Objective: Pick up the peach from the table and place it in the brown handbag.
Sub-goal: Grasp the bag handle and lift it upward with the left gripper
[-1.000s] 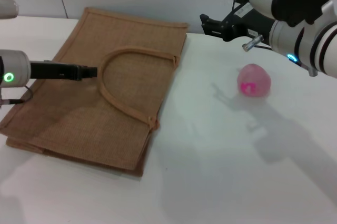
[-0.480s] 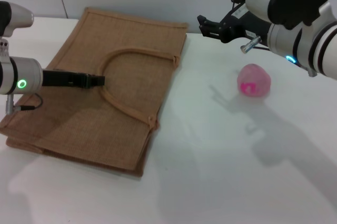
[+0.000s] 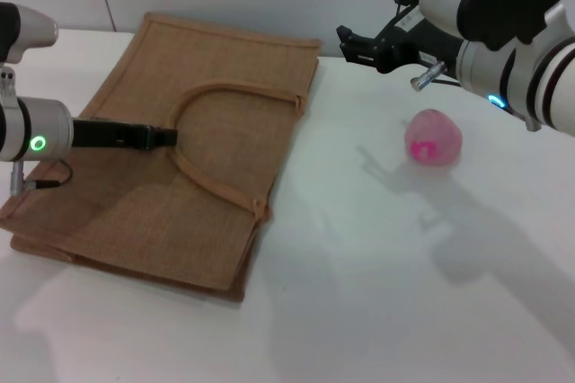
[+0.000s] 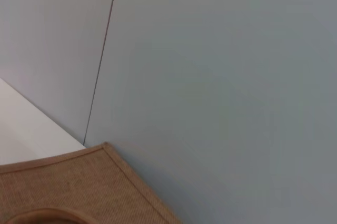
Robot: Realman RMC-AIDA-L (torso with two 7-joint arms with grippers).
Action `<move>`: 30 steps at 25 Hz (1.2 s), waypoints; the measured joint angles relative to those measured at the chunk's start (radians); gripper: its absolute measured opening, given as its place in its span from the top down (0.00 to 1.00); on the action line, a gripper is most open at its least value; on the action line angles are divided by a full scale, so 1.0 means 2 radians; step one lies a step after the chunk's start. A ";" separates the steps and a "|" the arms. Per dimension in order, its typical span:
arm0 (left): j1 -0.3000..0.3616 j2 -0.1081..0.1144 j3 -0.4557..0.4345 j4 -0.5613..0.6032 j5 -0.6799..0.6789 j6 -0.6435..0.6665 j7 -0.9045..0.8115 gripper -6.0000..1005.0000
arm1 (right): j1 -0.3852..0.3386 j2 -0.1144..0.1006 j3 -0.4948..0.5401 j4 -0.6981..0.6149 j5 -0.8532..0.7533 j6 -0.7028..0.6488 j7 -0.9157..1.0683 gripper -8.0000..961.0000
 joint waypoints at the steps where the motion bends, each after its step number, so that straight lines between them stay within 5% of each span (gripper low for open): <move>1: 0.000 0.000 0.000 -0.002 0.000 0.002 0.001 0.74 | 0.000 0.000 0.000 0.000 0.000 0.000 0.000 0.10; 21: -0.014 0.003 0.001 -0.009 0.008 0.016 0.004 0.94 | 0.000 0.000 0.002 -0.005 -0.001 0.000 -0.001 0.10; 30: -0.018 0.000 0.001 0.055 0.008 -0.047 0.002 0.96 | 0.005 -0.001 0.007 0.002 -0.014 0.013 0.001 0.10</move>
